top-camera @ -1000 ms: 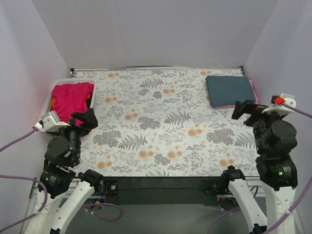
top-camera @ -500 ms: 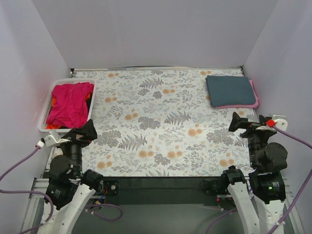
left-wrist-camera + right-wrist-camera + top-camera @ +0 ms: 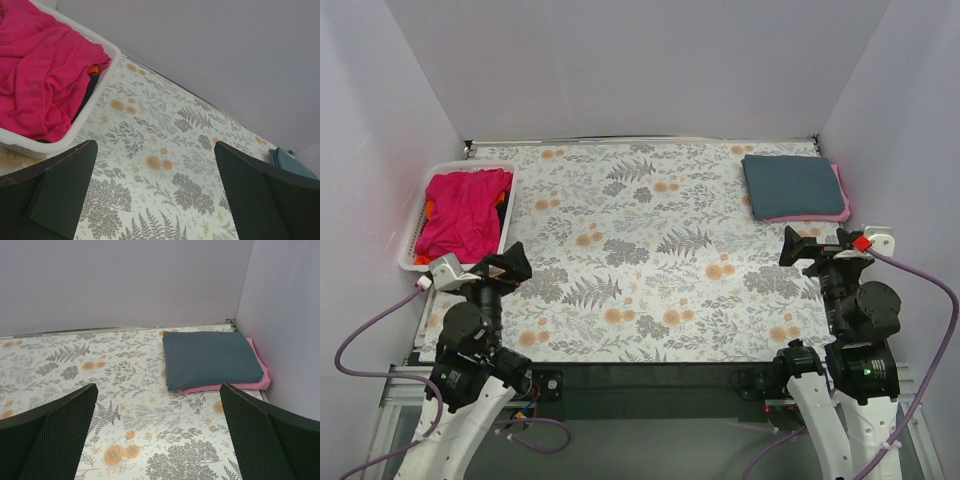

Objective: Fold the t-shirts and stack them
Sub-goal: Neatly place the folded tshirt to the corner

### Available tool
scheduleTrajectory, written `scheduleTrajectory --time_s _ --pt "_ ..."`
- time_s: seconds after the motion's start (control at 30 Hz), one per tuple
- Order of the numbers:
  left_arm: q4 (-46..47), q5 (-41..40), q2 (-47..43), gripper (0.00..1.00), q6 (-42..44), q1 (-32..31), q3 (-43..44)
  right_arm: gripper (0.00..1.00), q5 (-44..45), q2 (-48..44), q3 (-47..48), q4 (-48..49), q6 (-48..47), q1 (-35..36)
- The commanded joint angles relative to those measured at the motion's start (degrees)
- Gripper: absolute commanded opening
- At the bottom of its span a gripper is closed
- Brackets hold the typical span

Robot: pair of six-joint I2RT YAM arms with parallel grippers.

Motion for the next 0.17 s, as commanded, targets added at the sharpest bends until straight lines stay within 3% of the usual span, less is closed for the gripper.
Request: scheduleTrajectory --time_s 0.0,0.13 --pt "1.2 -1.2 1.5 0.98 0.5 -0.2 -0.6 0.98 -1.0 1.0 0.5 3.5 -0.2 0.3" --pt "1.9 0.6 2.6 0.98 0.5 -0.1 -1.0 0.98 -2.6 2.4 -0.6 4.0 1.4 0.3"
